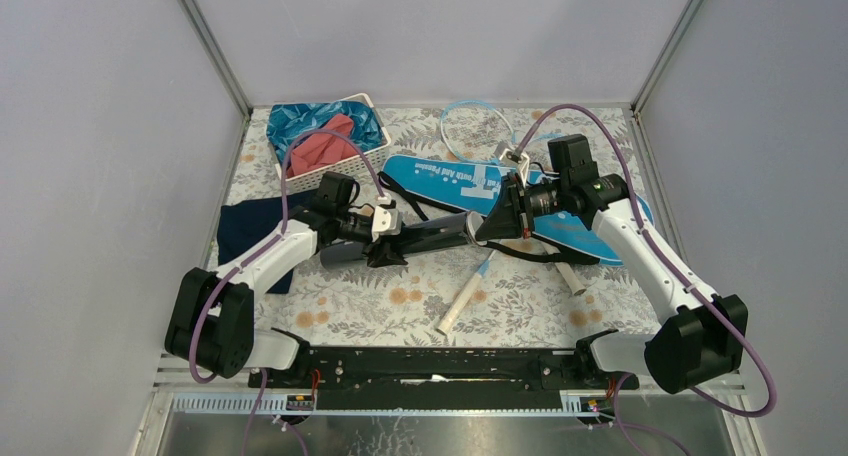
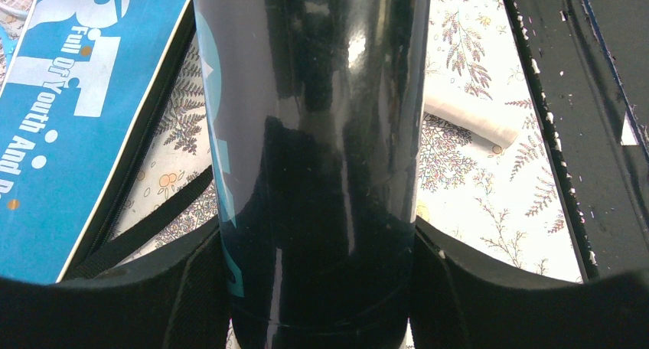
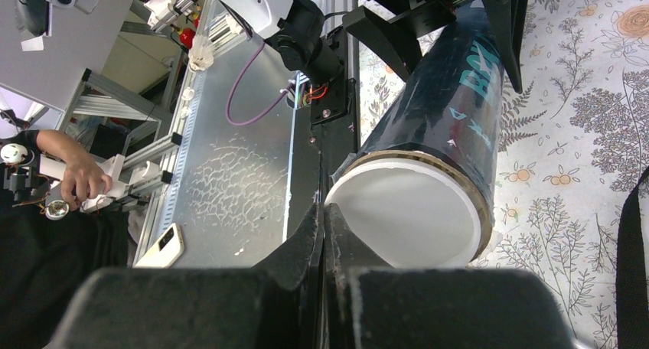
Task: Pack up the badminton gear
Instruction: Close the lid on the shuttle tube.
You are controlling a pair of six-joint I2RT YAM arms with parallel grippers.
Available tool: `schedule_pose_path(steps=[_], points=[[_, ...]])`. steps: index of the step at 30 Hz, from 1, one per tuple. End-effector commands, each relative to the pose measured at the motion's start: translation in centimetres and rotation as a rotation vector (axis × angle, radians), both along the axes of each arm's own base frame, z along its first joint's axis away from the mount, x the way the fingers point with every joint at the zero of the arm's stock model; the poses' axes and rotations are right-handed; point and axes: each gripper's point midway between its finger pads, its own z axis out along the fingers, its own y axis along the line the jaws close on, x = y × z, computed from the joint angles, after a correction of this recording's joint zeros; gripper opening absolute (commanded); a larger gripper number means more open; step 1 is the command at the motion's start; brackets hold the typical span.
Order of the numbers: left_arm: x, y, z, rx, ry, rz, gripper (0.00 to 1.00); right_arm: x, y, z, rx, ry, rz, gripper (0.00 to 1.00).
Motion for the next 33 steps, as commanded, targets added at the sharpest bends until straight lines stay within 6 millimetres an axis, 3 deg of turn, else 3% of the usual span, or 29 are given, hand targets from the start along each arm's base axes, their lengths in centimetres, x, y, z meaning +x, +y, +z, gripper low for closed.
schedule_pose_path(steps=[1,33], points=[[0.1,-0.4,0.9,-0.038,-0.065,-0.03,0.0,0.4,0.4,0.7,0.014,-0.03,0.006,0.0],[-1.0,-0.7,0.6,-0.054,-0.051,-0.088,0.0,1.1,1.1,-0.8,0.014,-0.033,0.013,0.0]])
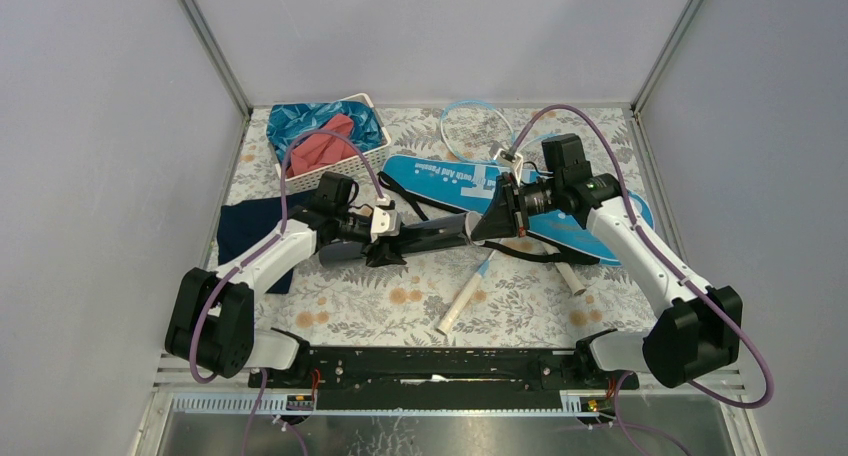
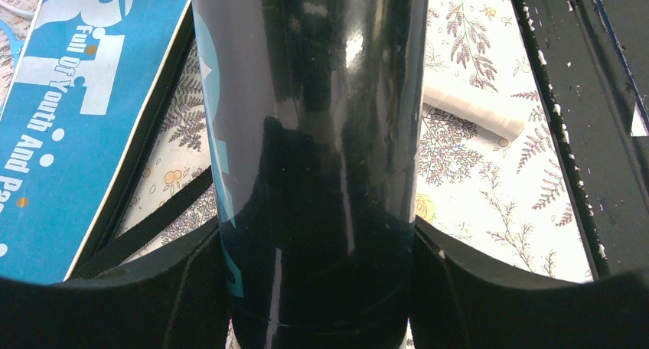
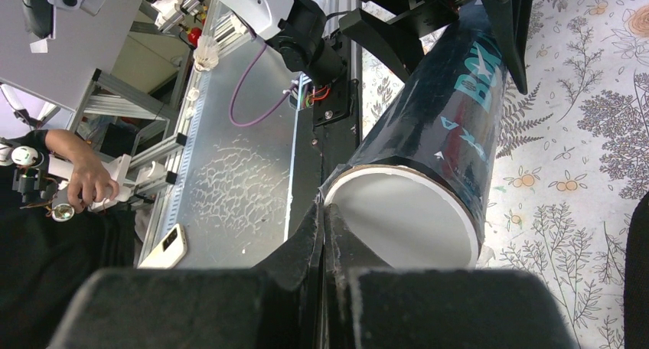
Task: Pack up the badminton gear
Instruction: Close the lid on the shuttle tube.
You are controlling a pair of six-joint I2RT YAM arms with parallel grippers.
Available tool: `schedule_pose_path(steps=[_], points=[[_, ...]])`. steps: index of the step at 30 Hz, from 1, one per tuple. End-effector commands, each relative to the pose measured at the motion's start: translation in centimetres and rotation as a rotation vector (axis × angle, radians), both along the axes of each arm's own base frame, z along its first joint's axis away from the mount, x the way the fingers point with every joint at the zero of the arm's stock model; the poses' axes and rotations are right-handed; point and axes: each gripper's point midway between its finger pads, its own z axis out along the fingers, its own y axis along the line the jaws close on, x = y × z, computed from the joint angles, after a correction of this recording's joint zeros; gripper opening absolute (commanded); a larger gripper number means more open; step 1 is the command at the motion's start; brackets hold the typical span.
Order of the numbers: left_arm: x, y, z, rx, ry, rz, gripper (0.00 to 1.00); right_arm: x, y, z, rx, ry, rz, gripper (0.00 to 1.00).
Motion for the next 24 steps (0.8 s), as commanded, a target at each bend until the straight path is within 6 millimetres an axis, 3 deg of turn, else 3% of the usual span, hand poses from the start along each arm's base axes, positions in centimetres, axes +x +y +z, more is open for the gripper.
schedule_pose_path(steps=[1,24], points=[[-1.0,-0.8,0.7,-0.06,-0.025,-0.077,0.0,0.5,0.5,-0.1,0.018,-0.06,0.005,0.0],[-2.1,-1.9,3.2,-0.18,0.083,-0.147,0.0,1.7,1.4,-0.3,0.092,-0.109,-0.004,0.0]])
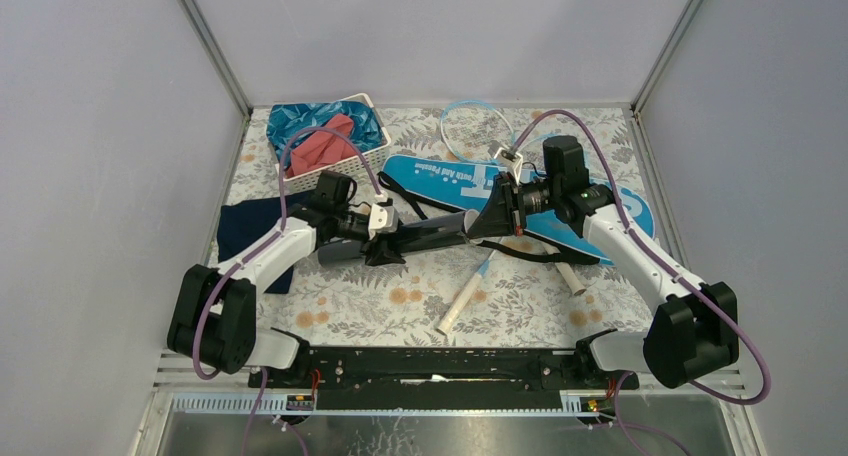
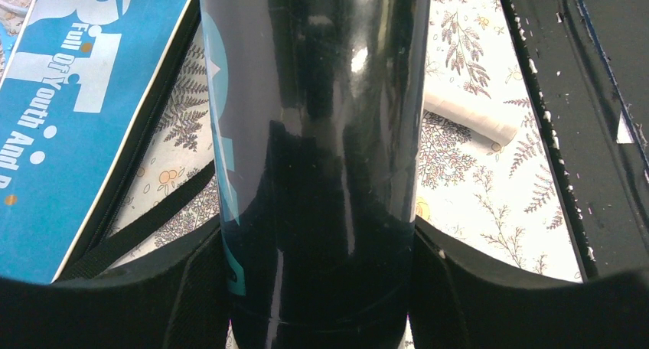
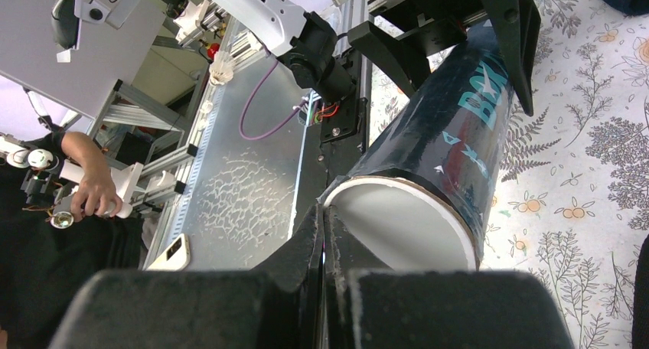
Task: Pack up the badminton gear
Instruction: Close the lid on the shuttle tube.
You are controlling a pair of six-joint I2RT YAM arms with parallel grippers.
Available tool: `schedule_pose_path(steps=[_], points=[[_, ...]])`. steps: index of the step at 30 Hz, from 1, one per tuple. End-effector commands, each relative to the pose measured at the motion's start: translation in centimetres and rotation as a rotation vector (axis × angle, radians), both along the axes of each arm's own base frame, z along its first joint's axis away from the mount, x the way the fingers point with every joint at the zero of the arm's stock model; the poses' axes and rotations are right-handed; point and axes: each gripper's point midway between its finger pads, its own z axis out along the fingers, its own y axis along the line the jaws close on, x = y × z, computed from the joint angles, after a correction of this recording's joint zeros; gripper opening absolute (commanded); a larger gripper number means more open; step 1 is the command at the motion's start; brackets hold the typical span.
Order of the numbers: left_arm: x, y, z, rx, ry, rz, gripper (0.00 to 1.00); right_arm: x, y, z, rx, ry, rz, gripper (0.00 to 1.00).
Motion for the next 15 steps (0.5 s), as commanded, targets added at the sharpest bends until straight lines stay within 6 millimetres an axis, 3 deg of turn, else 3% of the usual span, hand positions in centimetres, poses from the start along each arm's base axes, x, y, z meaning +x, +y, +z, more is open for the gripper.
schedule_pose_path(steps=[1,9,15], points=[[-2.2,-1.9,3.3,-0.166,0.043,-0.15,0.0,1.3,0.6,-0.2,0.022,-0.119,-0.032,0.0],[-2.0,-2.4,5.3,-0.214,0.048,-0.183,0.0,1.7,0.9,-0.4,0.043,-0.121,-0.034,0.0],[-1.7,-2.7,6.1,-0.237,0.051,-0.204,0.0,1.6,0.8,0.7,0.05,-0.144,-0.035,0.0]])
